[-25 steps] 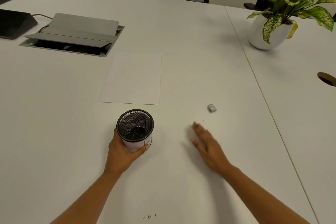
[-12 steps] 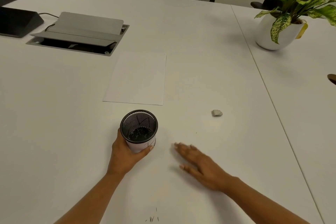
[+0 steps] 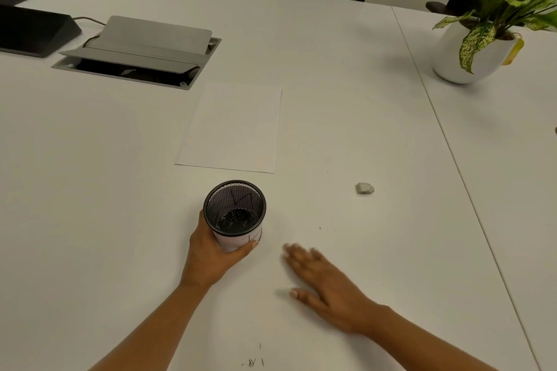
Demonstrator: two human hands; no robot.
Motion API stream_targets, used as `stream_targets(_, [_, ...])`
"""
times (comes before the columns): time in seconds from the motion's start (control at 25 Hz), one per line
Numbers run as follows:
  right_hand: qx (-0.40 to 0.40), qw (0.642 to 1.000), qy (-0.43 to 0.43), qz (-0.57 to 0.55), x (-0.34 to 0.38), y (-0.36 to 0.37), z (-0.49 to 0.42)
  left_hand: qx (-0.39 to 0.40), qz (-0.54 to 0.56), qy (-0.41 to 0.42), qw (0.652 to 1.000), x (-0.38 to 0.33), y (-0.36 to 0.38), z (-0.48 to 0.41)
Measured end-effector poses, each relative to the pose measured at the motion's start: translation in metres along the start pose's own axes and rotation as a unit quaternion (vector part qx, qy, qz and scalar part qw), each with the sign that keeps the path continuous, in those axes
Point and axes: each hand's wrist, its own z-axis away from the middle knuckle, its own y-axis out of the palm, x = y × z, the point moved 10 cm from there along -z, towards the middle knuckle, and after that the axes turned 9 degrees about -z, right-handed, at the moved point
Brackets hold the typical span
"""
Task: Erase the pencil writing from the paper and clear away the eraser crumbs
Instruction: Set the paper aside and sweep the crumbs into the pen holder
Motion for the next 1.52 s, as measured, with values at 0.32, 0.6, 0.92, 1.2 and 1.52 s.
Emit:
stream_targets(0.32, [-0.245, 0.939, 0.205, -0.127, -0.098, -0.134, -0.053, 0.011, 0.012, 0.001, 1.0, -0.001, 0.001, 0.0])
stream_targets(0.6, [-0.122, 0.98, 0.134, 0.083, -0.081, -0.083, -0.051, 0.004, 0.018, 0.004, 1.0, -0.005, -0.001, 0.0])
stream_targets(0.92, [-0.093, 0.99, 0.059, -0.085, -0.018, -0.04, 0.011, 0.008, 0.01, 0.011, 1.0, -0.005, 0.002, 0.0])
stream_targets(1.2, [-0.064, 0.991, 0.107, 0.058, -0.001, 0.003, 0.007, 0.009, 0.01, 0.009, 1.0, -0.001, 0.003, 0.0])
stream_targets(1.52, [-0.204, 0.953, 0.11, -0.194, -0.009, -0.044, 0.001, 0.012, 0.013, 0.006, 1.0, -0.002, 0.001, 0.001])
